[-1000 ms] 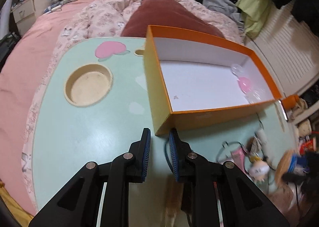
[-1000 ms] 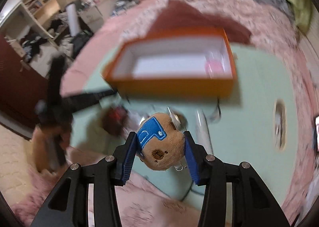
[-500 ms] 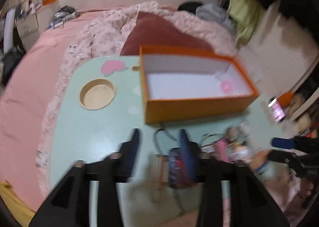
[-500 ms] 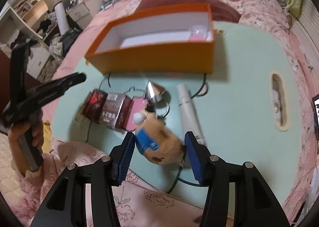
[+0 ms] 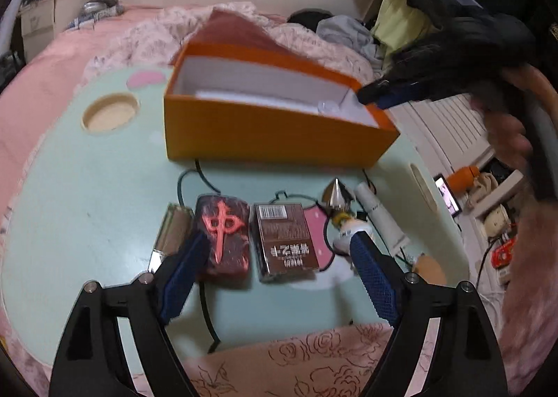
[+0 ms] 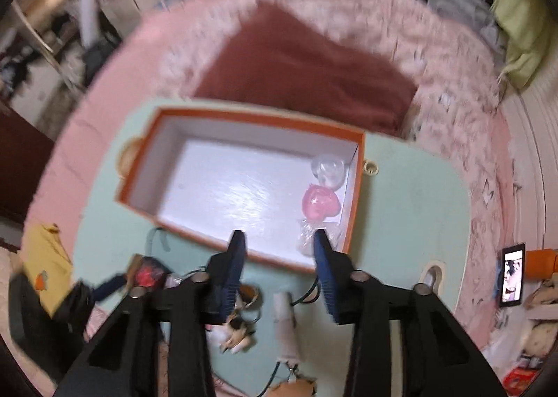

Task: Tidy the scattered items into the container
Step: 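Grasp the pink heart in the box with the right tool, place it on the table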

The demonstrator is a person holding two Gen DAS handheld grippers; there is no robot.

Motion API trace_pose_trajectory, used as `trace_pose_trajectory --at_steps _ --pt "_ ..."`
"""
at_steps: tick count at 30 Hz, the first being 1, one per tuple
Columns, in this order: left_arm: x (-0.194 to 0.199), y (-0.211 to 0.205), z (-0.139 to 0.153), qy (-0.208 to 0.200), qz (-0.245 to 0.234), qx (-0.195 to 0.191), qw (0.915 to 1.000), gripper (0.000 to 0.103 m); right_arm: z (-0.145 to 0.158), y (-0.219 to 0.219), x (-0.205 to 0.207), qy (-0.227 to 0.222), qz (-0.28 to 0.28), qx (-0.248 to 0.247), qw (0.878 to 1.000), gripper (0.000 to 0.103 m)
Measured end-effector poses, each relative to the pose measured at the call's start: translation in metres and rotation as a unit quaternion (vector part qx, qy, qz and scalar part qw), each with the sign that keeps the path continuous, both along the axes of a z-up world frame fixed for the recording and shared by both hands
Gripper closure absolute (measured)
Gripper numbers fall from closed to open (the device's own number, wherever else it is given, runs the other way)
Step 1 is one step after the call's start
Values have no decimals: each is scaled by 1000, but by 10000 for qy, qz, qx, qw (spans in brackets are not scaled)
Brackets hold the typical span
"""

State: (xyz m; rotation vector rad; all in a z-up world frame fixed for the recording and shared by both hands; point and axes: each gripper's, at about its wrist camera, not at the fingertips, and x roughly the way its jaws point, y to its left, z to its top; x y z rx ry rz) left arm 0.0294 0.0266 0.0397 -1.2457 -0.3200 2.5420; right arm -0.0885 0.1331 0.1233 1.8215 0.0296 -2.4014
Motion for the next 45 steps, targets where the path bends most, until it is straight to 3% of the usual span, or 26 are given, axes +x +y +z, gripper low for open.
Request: trace_pose_trajectory --at_steps 6,10,17,25,29,34,38,41,45 --pt "4 3 1 -18 -57 -64 10000 20 -43 -1 -50 -665 -116 917 9935 74" --pt "5 4 2 2 -117 -24 9999 20 -53 -5 -61 -1019 -61 1069 9890 74" --pt "7 2 3 -8 -217 125 9997 20 -81 0 -77 -1383 -450 1457 9786 71" --pt "4 2 1 -49 -223 176 9996 20 -89 -4 -79 -1572 -504 1235 9785 74" --pt "4 -2 0 -62 -186 223 9996 20 -91 0 -80 -1542 -546 1032 9811 84" --pt "3 -5 -1 -115 -154 279 9994 20 -79 11 -81 -1264 -637 788 9868 84" --pt "3 -8 0 -91 -112 293 9995 20 -46 22 -69 -765 -621 239 9948 84" --pt "3 -10 3 -60 -58 303 9995 20 -4 34 -35 -141 -517 -323 9980 84" --pt "3 -9 6 -25 -55 244 9997 20 24 51 28 547 -375 -702 9953 84"
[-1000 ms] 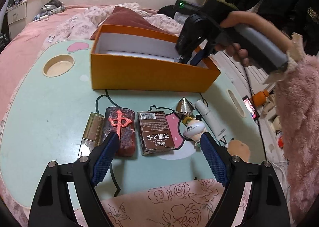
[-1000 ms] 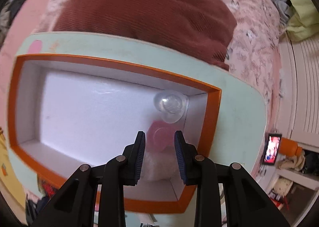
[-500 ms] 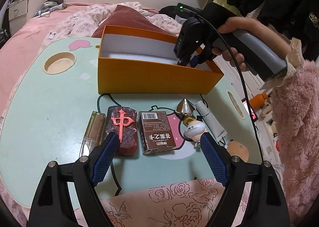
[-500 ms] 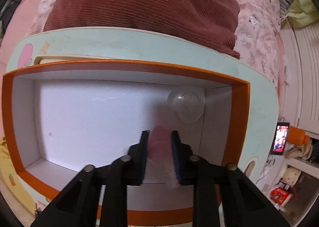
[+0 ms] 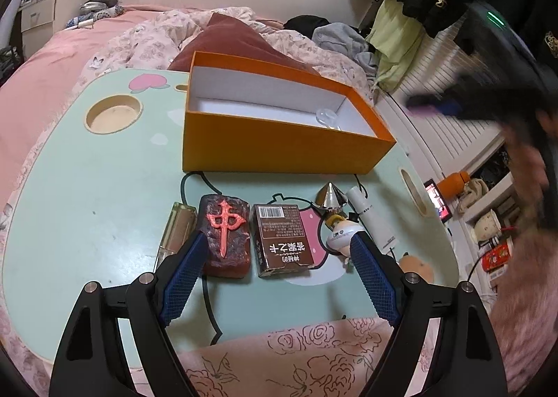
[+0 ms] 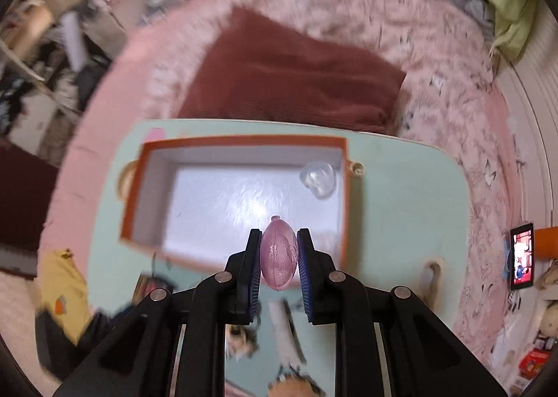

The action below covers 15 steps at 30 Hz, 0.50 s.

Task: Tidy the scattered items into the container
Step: 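Grasp the pink heart in the box with the right tool, place it on the table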

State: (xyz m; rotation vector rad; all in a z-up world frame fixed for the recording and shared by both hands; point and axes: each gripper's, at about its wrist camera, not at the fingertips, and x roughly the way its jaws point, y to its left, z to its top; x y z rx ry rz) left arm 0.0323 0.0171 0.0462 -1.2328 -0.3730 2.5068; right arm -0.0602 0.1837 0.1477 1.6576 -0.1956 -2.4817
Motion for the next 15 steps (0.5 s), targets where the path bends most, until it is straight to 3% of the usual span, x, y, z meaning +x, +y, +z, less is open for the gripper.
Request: trace_pose_trajectory --at_steps 5,8,15 --pt "-5 8 3 -66 -110 -79 9999 20 -38 32 64 -113 -84 -345 9993 84" --pt "-10 12 10 -64 -184 -87 9998 20 -70 32 84 -288 -164 -395 9987 84" --pt "-22 24 45 164 -357 -311 9987 20 -95 24 100 -295 -309 -254 9988 84"
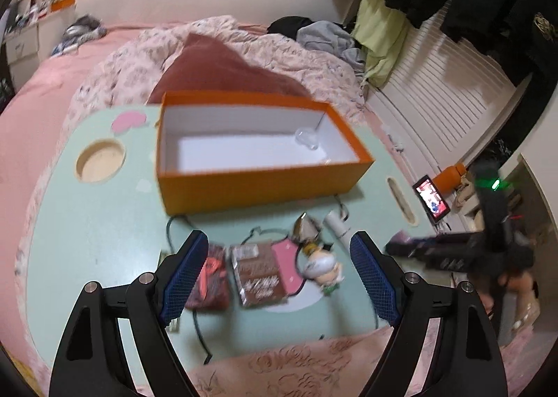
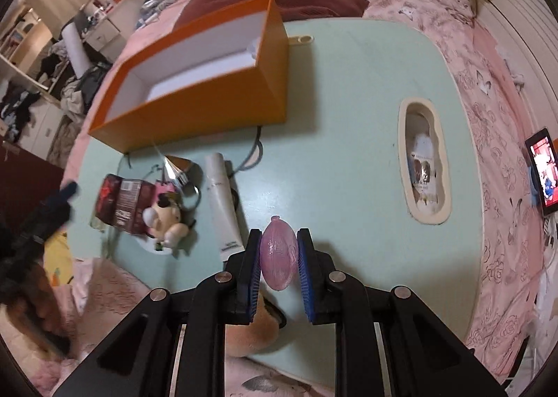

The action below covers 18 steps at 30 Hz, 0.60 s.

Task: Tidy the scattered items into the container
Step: 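Grasp the pink heart in the box with the right tool, place it on the table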

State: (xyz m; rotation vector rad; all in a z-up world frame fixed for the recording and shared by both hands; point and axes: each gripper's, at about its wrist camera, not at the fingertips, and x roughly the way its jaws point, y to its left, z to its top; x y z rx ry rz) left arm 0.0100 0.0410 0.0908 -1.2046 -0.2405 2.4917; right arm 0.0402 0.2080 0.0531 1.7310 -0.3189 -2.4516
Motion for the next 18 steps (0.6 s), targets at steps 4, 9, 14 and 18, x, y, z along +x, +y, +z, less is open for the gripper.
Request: trace_pose_trajectory --at_steps 4,9,14,18 --pt "-26 22 19 -97 -350 -20 9993 20 -5 -8 3 64 87 -33 9999 84" --pt "-70 49 33 -327 -479 -146 9982 20 3 -12 13 418 200 -7 9989 62" --pt "-128 74 18 -958 -258 -145 9950 20 25 14 27 1037 -248 -458 9932 54" --pt "-164 94 -6 -1142 18 -689 9911 24 34 39 34 1229 -556 -615 9890 54"
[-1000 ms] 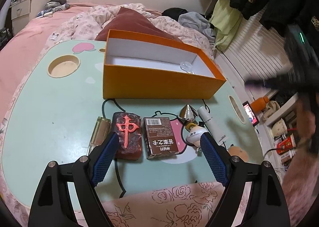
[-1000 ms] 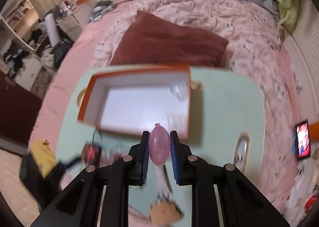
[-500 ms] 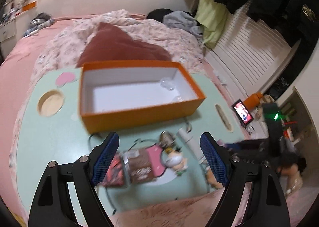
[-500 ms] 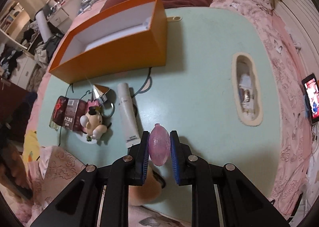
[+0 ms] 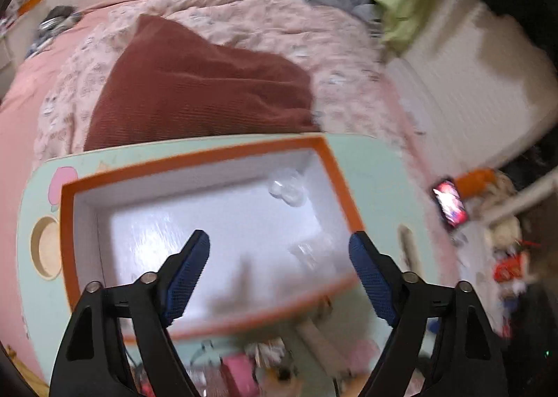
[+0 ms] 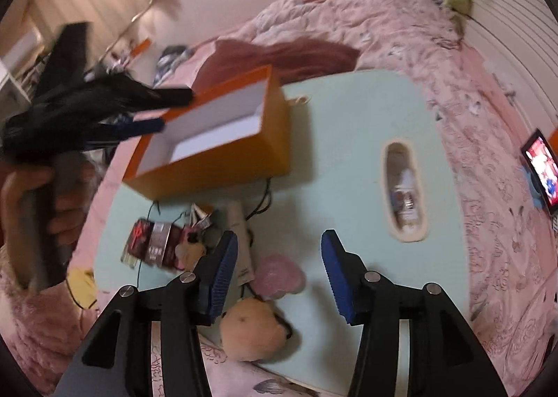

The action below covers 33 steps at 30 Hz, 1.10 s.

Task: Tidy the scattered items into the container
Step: 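Grasp the pink heart in the box with the right tool, place it on the table, then reach into the box and grasp the clear plastic ball with the left tool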

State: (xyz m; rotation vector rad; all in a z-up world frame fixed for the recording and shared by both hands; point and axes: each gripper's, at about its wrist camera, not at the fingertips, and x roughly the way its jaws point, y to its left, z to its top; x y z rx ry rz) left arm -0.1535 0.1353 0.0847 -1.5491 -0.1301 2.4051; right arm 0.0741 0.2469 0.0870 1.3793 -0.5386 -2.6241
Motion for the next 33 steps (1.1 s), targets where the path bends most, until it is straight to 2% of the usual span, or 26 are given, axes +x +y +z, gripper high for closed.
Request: trace_pose_trajectory --at_steps 3,4,6,9,11,14,17,20,22,23,27,30,32,33 --pt "-23 7 -18 -95 231 -108 9996 32 1 7 1 36 -55 -119 9999 54" --pt "-30 9 -25 -139 288 -38 9995 38 1 8 2 40 -57 -140 9999 54" --pt "-41 13 -34 -242 214 230 9992 39 -2 8 2 6 -26 -158 9999 54" --pt "-53 16 -53 -556 368 279 9974 40 -6 10 4 -20 -37 -235 9997 54" --pt "-57 22 -64 -723 310 334 9963 48 -8 10 5 -39 -33 -281 9996 54" --pt "-58 29 -64 -456 302 230 9982 49 -10 12 6 -57 -35 -331 9994 54" --pt "-59 31 -65 -529 337 387 9973 49 -13 14 6 -95 -24 -430 9990 54" --pt "-62 36 -65 -586 230 213 9978 50 -17 17 6 -145 -38 -519 9985 54" --pt "-62 36 -64 -480 230 103 9985 65 -19 17 6 -167 -55 -562 9983 54" --pt "-61 36 -65 -425 160 197 9988 71 -20 17 7 -172 -54 -572 9982 54" --pt "-62 30 -67 -480 192 441 9977 71 -18 13 8 -168 9 -562 9983 54" --pt "-61 32 -66 -436 82 318 9985 72 -18 13 7 -167 5 -573 9982 54" --pt "-60 32 -66 -409 84 303 9987 75 -19 11 7 -179 17 -590 9981 54" --pt "-60 32 -66 -410 65 311 9987 83 -19 10 7 -187 18 -585 9981 54"
